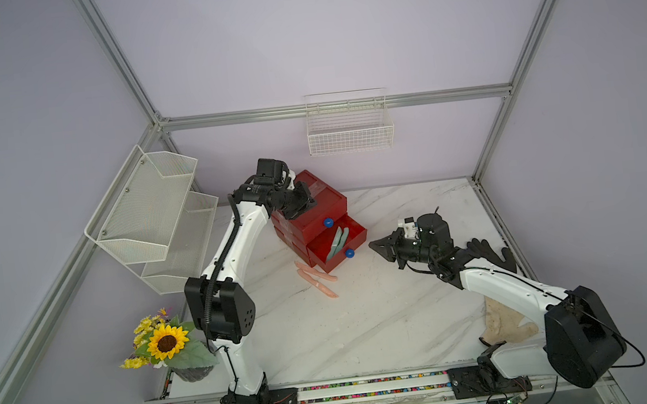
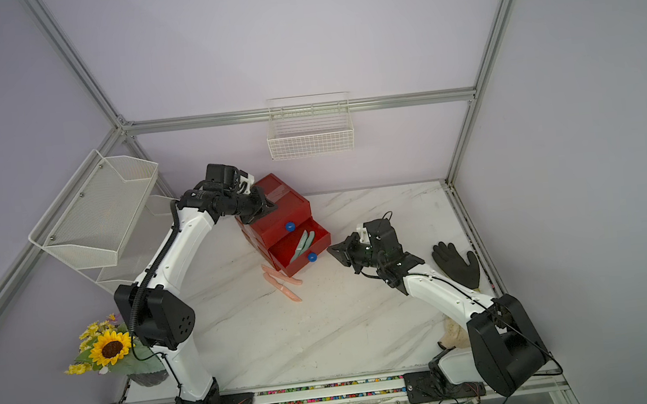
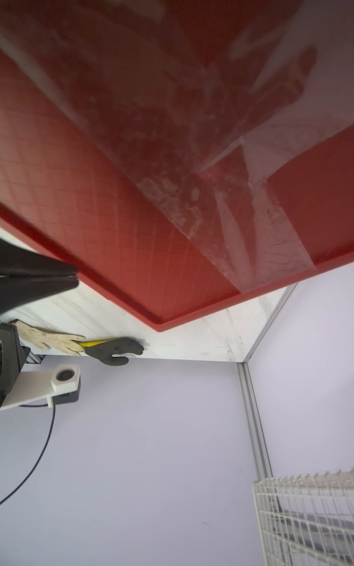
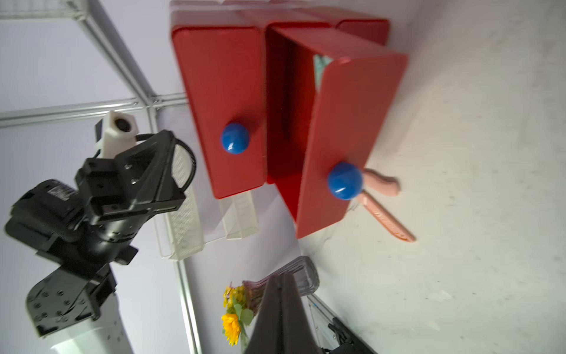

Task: Place the fruit knives into the drawer by color
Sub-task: Close the drawer in the storage box.

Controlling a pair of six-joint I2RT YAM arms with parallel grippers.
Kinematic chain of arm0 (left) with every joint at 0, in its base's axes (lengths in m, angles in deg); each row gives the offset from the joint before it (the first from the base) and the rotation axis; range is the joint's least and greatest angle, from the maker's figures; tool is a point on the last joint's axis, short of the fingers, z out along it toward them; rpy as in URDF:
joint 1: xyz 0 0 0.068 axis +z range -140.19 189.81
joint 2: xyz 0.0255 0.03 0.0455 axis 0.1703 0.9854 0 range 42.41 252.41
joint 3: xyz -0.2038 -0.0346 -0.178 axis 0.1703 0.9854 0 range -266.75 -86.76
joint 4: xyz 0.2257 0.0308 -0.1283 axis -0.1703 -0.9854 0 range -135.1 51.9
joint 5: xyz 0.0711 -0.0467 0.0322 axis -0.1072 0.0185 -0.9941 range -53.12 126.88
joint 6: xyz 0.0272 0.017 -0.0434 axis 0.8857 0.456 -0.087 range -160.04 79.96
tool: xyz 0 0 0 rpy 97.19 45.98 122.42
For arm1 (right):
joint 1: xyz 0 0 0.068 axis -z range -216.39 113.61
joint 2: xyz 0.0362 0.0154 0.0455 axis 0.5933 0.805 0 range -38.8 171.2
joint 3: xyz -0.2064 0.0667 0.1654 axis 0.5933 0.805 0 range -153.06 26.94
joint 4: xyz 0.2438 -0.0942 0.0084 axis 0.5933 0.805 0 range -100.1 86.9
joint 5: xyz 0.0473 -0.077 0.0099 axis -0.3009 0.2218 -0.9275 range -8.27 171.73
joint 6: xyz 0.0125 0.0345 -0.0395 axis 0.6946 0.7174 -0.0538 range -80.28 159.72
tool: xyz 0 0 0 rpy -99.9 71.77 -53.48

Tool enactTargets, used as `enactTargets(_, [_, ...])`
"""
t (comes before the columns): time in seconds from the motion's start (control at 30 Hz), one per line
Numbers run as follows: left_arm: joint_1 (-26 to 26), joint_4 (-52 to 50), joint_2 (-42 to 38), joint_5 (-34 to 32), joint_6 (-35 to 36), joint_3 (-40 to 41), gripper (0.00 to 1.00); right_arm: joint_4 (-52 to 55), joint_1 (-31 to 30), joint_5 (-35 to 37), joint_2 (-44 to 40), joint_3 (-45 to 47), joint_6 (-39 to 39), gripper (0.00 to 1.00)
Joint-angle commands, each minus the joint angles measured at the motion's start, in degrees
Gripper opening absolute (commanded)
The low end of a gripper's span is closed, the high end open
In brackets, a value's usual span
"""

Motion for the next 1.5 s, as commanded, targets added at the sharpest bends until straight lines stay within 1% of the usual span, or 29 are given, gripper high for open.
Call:
enactTargets(0.0, [-0.1, 0.9, 1.1, 2.0, 0.1, -1.3, 0.00, 0.9, 1.3, 0.5, 2.6, -0.4, -3.6, 0.00])
enactTargets(0.17, [0.3, 1.3, 2.9, 1.8, 0.6, 0.9, 0.00, -2.1, 2.0, -2.3, 11.7, -5.3, -5.9, 0.00])
enactTargets(0.23, [0.5, 1.5, 3.1, 2.0, 0.7, 1.8, 0.00, -3.5, 2.0, -3.2, 14.9, -7.2, -5.6, 0.00])
enactTargets(0.37, [1.0, 1.7, 3.1, 2.0, 1.2, 3.3, 0.00, -8.4, 2.0, -5.5, 20.8, -10.3, -4.2, 0.00])
enactTargets(0.57, [1.9, 1.7, 2.4, 2.3, 2.0, 5.3, 0.00, -15.5, 2.0, -8.0, 27.3, -14.9, -1.1, 0.00])
enactTargets(0.77, [2.8, 2.6, 2.1, 3.6, 1.8, 7.1, 0.00, -17.4, 1.0, -9.5, 33.9, -21.8, 0.5, 0.00])
enactTargets(1.03, [3.0, 2.9, 2.3, 4.2, 1.8, 7.7, 0.00, -22.0, -0.8, -11.5, 42.6, -30.4, 4.8, 0.00])
enactTargets(1.17, [3.1, 2.9, 2.5, 4.7, 2.0, 7.9, 0.00, -21.3, -2.0, -12.1, 45.4, -34.7, 5.1, 0.00])
enactTargets(1.27, [3.1, 3.0, 2.5, 4.9, 1.8, 8.0, 0.00, -21.4, -2.7, -12.4, 46.8, -36.2, 5.7, 0.00])
enactTargets(1.37, [3.1, 3.2, 2.3, 5.4, 1.5, 7.8, 0.00, -22.0, -3.0, -11.8, 45.7, -35.1, 5.3, 0.00])
enactTargets(1.47, [3.1, 3.2, 2.1, 5.6, 1.5, 7.3, 0.00, -22.5, -3.0, -10.0, 42.5, -30.6, 4.1, 0.00])
